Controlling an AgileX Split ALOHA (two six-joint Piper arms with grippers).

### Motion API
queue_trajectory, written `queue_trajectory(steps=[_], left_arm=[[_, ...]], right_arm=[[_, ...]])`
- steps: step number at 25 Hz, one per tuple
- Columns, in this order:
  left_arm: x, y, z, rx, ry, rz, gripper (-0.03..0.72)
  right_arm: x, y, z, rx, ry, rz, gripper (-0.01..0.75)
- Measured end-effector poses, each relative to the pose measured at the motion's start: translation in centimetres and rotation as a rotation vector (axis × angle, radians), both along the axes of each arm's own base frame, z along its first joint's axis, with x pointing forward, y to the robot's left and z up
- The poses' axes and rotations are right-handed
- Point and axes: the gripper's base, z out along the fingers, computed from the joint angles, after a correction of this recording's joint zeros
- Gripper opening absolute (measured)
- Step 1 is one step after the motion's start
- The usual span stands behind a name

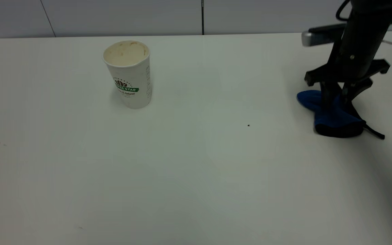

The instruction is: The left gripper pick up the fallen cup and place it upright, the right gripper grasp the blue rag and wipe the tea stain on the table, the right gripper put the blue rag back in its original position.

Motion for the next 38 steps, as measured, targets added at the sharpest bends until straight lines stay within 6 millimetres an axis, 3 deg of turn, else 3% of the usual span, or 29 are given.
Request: queue_trajectory(steps=[4,8,10,13,17,20,23,27,31,34,38], left_arm=[[0.0,0.0,0.0,0.000,0.000,0.000,0.564],[0.0,0.0,0.0,0.000,0.000,0.000,0.564],[0.0,0.0,0.0,0.000,0.000,0.000,0.564],[0.0,0.0,0.0,0.000,0.000,0.000,0.564],[0.0,0.0,0.0,0.000,0.000,0.000,0.564],[0.0,0.0,0.0,0.000,0.000,0.000,0.564],[0.0,0.0,0.0,0.000,0.000,0.000,0.564],[0.0,0.0,0.0,0.000,0.000,0.000,0.564],[0.0,0.0,0.0,0.000,0.000,0.000,0.564],[0.0,0.0,0.0,0.000,0.000,0.000,0.564],[0.0,0.0,0.0,0.000,0.000,0.000,0.564]], right_arm=[[-0.6,0.0,8.7,0.007,-0.028,-0.017,0.596],[-4.0,-0.2,17.7,0.014,-0.089,-0.023,0.596],[-6.7,-0.5,22.3,0.016,-0.166,-0.022,0.576],[-12.0,-0.8,27.6,0.023,-0.256,-0.027,0.560],[-20.2,-1.4,31.0,0.038,-0.320,-0.050,0.555],[-26.5,-1.8,31.1,0.040,-0.338,-0.052,0.553],[-32.2,-2.1,29.4,0.042,-0.321,-0.065,0.553],[-37.3,-2.5,26.9,0.061,-0.327,-0.113,0.553],[-40.0,-2.7,24.1,0.072,-0.361,-0.129,0.553],[-40.5,-2.7,22.4,0.075,-0.379,-0.128,0.553],[-40.4,-2.7,22.1,0.078,-0.387,-0.128,0.553]])
